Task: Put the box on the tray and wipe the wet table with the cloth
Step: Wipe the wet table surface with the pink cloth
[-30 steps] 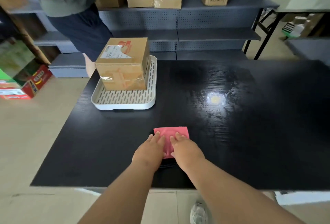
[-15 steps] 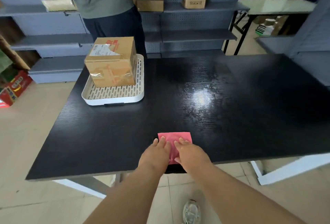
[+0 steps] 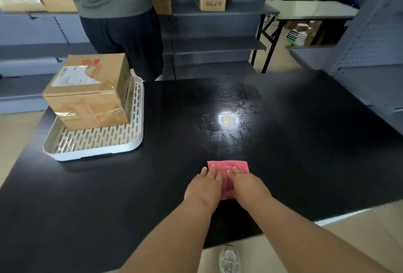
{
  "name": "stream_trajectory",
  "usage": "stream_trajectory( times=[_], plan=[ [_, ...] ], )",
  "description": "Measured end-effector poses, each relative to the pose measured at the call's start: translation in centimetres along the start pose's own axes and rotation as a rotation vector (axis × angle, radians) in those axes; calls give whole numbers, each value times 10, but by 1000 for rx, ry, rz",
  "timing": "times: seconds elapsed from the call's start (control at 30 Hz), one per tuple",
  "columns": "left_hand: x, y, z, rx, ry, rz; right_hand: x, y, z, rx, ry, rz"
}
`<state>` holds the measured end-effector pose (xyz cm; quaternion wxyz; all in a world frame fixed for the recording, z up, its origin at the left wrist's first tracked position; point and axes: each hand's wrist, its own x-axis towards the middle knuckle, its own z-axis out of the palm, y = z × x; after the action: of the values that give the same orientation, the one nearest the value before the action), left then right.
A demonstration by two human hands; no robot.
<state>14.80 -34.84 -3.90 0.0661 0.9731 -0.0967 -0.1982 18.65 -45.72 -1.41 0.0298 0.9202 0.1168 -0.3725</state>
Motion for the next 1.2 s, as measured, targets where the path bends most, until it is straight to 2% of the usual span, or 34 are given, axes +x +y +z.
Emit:
stream_trajectory(
  times=[0.27, 0.4, 0.5, 0.53, 0.6, 0.67, 0.77, 0.87, 1.2],
  plan=[
    [109, -31, -57, -35, 8, -35, 104, 21, -89, 8, -21, -15],
    [182, -49, -87, -30, -2, -94, 168, 38, -137, -23, 102, -51],
    [234, -61, -111, -25, -3, -142, 213, 49, -172, 117, 143, -107],
    [251, -66, -119, -20, -2, -161, 229, 53, -182, 176, 196, -137],
    [282, -74, -132, -12, -3, -196, 258, 58, -202, 146, 308, -158],
    [309, -82, -143, -5, -5, -225, 282, 60, -226, 121, 287, -158],
    [340, -94, -155, 5, -13, -255, 297, 56, -263, -66, 173, -187],
    [361, -101, -160, 26, -6, -284, 303, 59, -280, -157, 221, -234],
    [352, -87, -150, 7, -13, -322, 290, 73, -260, -137, 237, -266]
  ],
)
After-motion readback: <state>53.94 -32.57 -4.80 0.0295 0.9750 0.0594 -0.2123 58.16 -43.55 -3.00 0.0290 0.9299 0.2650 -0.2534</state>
